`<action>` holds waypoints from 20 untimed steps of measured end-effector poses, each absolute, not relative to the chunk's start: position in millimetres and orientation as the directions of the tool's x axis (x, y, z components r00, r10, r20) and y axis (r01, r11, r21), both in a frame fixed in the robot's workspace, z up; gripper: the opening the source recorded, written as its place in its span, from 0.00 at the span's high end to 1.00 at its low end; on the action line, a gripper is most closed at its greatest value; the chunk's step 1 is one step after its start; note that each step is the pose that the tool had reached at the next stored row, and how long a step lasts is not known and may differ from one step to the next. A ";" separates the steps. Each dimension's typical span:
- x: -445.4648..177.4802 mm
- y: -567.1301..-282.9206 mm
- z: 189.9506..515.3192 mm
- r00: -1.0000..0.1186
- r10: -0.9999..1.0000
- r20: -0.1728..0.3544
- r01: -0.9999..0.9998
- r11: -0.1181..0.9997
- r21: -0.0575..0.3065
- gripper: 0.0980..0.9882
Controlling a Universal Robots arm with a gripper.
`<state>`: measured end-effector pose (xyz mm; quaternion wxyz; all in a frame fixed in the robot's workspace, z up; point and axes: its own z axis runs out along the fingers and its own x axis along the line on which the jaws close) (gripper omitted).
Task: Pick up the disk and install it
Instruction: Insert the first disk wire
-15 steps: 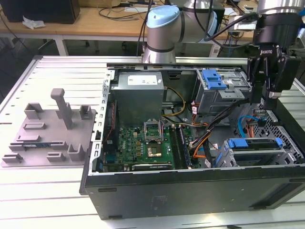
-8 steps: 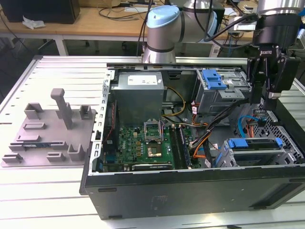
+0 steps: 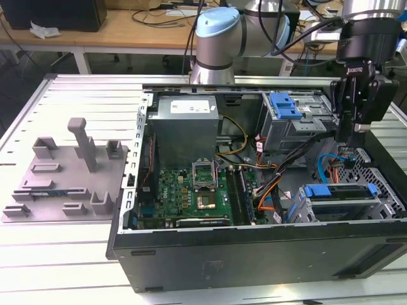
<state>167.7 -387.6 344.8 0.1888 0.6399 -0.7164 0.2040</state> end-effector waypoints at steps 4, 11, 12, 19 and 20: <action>166.5 -386.3 343.4 -0.124 -0.838 0.532 -0.992 0.103 -0.070 0.63; 164.0 -385.4 337.3 -0.157 -0.831 0.533 -0.987 0.123 -0.100 0.63; 163.9 -385.5 336.9 -0.159 -0.830 0.534 -0.987 0.125 -0.100 0.63; 163.9 -385.5 336.8 -0.165 -0.825 0.540 -0.986 0.131 -0.101 0.80; 163.9 -385.5 336.8 -0.165 -0.825 0.541 -0.986 0.131 -0.101 0.80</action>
